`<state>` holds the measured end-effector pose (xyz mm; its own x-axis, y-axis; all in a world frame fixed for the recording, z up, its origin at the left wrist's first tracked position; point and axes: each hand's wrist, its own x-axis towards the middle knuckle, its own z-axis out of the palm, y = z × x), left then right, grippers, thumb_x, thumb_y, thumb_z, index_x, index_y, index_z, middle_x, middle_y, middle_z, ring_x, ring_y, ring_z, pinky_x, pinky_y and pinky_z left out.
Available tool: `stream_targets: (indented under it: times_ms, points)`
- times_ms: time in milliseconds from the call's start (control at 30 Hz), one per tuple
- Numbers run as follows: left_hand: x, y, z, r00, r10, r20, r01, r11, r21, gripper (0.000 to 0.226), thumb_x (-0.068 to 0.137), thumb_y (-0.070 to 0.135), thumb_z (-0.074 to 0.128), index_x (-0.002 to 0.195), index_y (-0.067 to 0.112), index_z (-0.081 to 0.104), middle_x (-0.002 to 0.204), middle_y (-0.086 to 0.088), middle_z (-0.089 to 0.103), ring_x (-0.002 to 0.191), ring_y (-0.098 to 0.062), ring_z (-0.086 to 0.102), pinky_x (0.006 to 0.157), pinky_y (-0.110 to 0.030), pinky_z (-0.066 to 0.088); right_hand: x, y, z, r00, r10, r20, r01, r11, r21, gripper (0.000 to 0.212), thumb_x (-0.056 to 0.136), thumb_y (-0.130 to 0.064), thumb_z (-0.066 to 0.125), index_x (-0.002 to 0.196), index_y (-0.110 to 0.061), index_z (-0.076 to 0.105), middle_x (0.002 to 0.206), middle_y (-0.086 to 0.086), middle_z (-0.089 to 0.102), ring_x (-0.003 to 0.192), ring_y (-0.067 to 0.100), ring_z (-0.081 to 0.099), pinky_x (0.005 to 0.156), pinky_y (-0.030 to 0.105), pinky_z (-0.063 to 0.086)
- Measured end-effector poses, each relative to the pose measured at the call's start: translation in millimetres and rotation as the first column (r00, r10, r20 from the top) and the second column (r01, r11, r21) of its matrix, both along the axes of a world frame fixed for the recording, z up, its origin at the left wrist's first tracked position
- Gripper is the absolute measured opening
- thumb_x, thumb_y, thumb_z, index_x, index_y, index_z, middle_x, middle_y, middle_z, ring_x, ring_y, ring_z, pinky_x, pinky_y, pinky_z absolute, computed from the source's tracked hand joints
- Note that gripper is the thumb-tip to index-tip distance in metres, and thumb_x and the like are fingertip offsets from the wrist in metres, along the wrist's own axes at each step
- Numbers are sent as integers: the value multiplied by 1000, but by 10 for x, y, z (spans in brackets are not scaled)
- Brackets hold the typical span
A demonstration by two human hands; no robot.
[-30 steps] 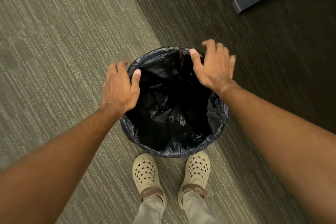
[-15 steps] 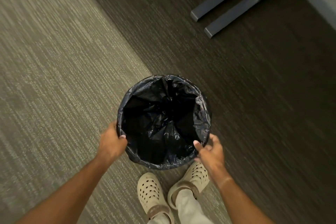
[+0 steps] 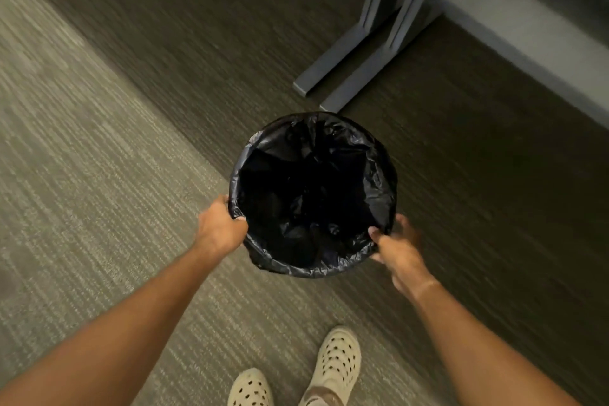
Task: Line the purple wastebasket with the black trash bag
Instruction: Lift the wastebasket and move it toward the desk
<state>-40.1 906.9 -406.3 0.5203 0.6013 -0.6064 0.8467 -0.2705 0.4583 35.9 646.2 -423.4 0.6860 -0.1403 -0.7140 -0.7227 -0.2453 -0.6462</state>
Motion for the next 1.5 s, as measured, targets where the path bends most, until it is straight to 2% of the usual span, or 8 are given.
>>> stream_targets:
  times_ms: [133, 300, 533, 733, 900, 1033, 1200, 1500]
  points:
    - [734, -35, 45, 999, -31, 44, 31, 1000, -2, 38, 77, 9, 61, 114, 10, 58, 106, -16, 67, 100, -34, 64, 86, -37, 53, 621, -62, 70, 997, -1, 80, 1, 1000, 4, 22, 93, -1, 58, 99, -21, 50, 97, 2, 62, 82, 18, 60, 74, 41, 54]
    - [1455, -59, 17, 993, -94, 64, 98, 994, -56, 38, 74, 11, 62, 111, 4, 60, 108, -20, 66, 94, -38, 68, 79, -47, 60, 1163, -187, 89, 991, -41, 125, 45, 998, -34, 23, 91, -3, 61, 109, -15, 52, 115, 9, 59, 102, 25, 59, 89, 52, 53]
    - [2129, -218, -177, 951, -305, 49, 304, 952, 18, 45, 88, 20, 64, 126, -1, 53, 123, -21, 62, 117, -37, 58, 92, -39, 46, 1686, -328, -121, 989, -113, 100, 117, 993, -29, 26, 93, 0, 56, 118, -8, 55, 111, 9, 58, 98, 24, 56, 78, 43, 50]
    - [2417, -33, -914, 944, -321, 74, 328, 939, -105, 56, 60, 29, 64, 110, 2, 63, 107, -22, 70, 95, -36, 70, 79, -49, 59, 1762, -402, -366, 990, -133, 56, 135, 991, -18, 27, 94, 0, 55, 120, -8, 58, 112, 9, 60, 98, 24, 57, 77, 42, 49]
    - [2336, -268, -468, 950, -310, 28, 311, 949, -56, 45, 88, 12, 61, 128, -2, 47, 123, -23, 57, 107, -37, 62, 80, -30, 52, 1747, -444, -491, 991, -130, 41, 131, 991, -23, 28, 93, 0, 56, 119, -9, 56, 119, 6, 59, 104, 24, 57, 80, 39, 49]
    - [2353, -274, -565, 954, -297, 31, 299, 953, -53, 43, 89, 14, 64, 125, -2, 49, 124, -22, 59, 109, -36, 62, 80, -26, 49, 1729, -484, -557, 991, -130, 33, 131, 991, -40, 33, 91, -4, 60, 123, -11, 55, 126, 8, 61, 106, 25, 61, 63, 31, 53]
    - [2347, -263, -599, 958, -285, 40, 287, 955, -73, 38, 86, 11, 66, 120, -1, 54, 121, -25, 59, 101, -40, 66, 83, -44, 59, 1702, -459, -537, 993, -116, 29, 117, 993, -28, 20, 94, 1, 54, 110, -10, 57, 109, 9, 59, 98, 24, 58, 76, 39, 50]
    - [2337, -370, -601, 920, -389, -50, 391, 919, 51, 45, 90, 11, 60, 131, -1, 45, 130, -24, 55, 118, -36, 56, 78, -28, 40, 1654, -519, -639, 995, -83, 60, 88, 993, -74, 34, 93, -7, 58, 125, -11, 49, 125, 10, 55, 103, 25, 57, 63, 33, 52]
